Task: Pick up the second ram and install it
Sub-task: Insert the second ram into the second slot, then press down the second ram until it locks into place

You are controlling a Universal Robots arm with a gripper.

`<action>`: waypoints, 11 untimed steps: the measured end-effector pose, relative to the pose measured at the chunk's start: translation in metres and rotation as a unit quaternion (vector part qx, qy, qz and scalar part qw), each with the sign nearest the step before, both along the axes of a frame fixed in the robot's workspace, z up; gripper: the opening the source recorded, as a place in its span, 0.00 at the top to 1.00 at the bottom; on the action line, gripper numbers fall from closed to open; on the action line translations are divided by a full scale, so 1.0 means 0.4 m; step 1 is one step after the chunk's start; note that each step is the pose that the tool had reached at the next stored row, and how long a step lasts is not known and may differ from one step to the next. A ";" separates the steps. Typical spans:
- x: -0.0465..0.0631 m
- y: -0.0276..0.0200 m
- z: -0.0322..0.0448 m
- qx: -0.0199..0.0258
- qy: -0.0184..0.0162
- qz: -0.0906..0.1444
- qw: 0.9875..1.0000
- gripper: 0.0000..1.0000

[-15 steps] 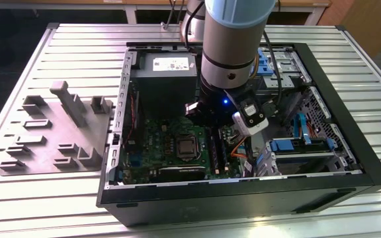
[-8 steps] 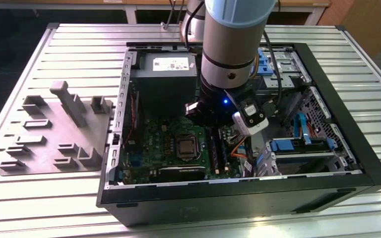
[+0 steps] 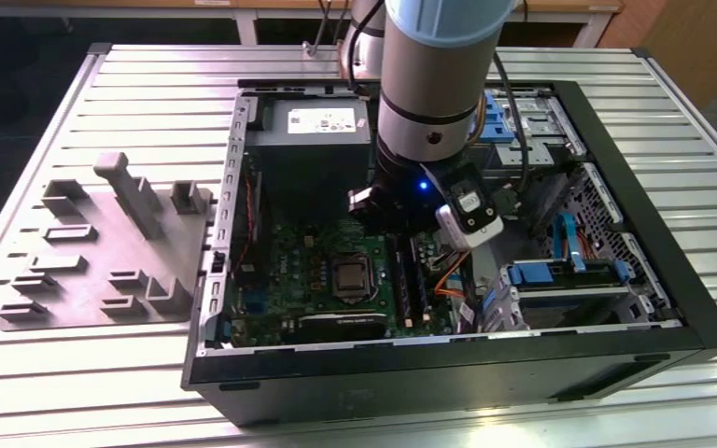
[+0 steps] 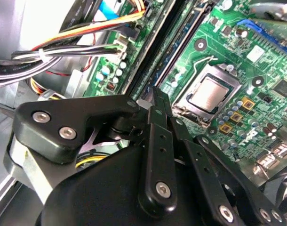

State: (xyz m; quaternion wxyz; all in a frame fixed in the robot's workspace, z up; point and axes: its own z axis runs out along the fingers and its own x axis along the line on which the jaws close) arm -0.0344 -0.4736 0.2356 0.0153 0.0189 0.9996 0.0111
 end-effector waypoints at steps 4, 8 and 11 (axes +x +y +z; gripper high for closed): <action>0.000 0.002 0.005 0.000 0.000 0.000 1.000 0.90; 0.000 0.002 0.009 0.000 0.000 0.000 1.000 0.90; 0.000 0.002 0.010 0.000 0.000 0.000 1.000 0.90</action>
